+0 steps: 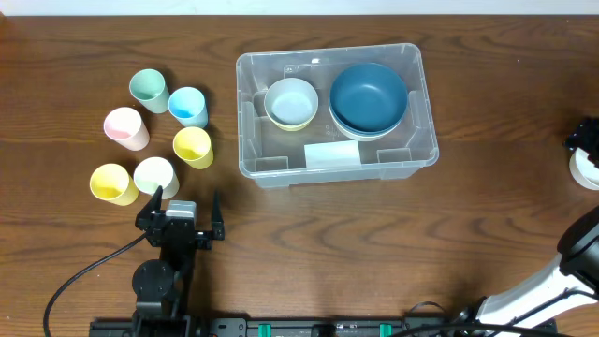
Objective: Pack container
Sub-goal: 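Move the right gripper to the second white bowl and grasp its rim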
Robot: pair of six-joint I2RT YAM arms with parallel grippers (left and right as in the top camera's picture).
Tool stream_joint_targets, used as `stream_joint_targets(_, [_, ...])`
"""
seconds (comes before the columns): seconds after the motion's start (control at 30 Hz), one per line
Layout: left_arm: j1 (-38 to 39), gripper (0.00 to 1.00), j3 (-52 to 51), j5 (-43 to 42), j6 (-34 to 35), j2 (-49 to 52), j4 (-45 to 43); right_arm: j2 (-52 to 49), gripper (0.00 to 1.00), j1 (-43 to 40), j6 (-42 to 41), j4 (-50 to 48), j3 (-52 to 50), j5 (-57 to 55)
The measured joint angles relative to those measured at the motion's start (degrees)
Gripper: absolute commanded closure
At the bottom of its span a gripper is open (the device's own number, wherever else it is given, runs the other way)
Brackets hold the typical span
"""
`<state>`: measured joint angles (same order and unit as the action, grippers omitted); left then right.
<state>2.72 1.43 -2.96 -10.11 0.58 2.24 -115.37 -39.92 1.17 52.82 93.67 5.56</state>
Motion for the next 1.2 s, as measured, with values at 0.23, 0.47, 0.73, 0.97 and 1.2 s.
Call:
stream_joint_targets(0.23, [0.0,0.02,0.0,0.0,0.0,0.0,0.0,-3.8,0.33,-2.1,1.2,-1.3,0.0,0.0])
stream_joint_targets(0.47, [0.0,0.02,0.0,0.0,0.0,0.0,0.0,-6.9,0.56,-3.3,1.6,-2.6,0.0,0.0])
stream_joint_targets(0.73, [0.0,0.02,0.0,0.0,0.0,0.0,0.0,-7.2,0.89,-3.3,2.0,-3.2,0.0,0.3])
stream_joint_targets(0.97, [0.0,0.02,0.0,0.0,0.0,0.0,0.0,-7.0,0.99,-2.8,1.4,-2.7,0.0,0.4])
stream_joint_targets(1.2, [0.0,0.02,0.0,0.0,0.0,0.0,0.0,-7.0,0.99,3.3,1.4,-1.4,0.0,-0.3])
